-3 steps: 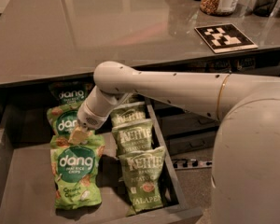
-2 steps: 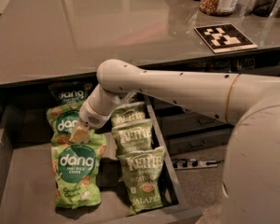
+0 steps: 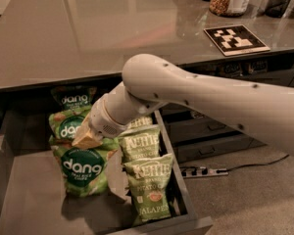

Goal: Pick green rice chip bag from top drawer and place on counter

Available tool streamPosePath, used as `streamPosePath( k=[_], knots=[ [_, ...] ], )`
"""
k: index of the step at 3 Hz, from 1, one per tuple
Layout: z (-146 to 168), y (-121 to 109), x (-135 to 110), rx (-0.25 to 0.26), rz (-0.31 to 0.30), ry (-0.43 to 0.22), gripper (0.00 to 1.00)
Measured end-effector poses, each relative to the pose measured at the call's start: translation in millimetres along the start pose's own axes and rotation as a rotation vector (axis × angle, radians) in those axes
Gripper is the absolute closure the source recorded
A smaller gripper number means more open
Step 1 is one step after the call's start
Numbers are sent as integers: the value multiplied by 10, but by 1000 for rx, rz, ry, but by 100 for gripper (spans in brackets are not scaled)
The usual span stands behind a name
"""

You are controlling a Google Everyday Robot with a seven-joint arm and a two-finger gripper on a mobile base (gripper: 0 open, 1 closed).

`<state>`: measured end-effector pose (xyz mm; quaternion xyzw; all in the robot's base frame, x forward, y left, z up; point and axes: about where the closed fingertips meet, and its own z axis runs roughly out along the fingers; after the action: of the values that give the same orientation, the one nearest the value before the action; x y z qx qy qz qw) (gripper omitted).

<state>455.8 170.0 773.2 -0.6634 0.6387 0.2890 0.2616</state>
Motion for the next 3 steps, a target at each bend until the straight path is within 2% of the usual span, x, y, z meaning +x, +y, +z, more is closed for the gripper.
streamPosePath(
  k=[1, 2, 3],
  knots=[
    [-468, 271, -158, 82, -75, -75, 100],
    [-950, 510, -305, 157, -125, -115, 100],
    [-1355, 740, -465, 205, -157, -123, 100]
  ],
)
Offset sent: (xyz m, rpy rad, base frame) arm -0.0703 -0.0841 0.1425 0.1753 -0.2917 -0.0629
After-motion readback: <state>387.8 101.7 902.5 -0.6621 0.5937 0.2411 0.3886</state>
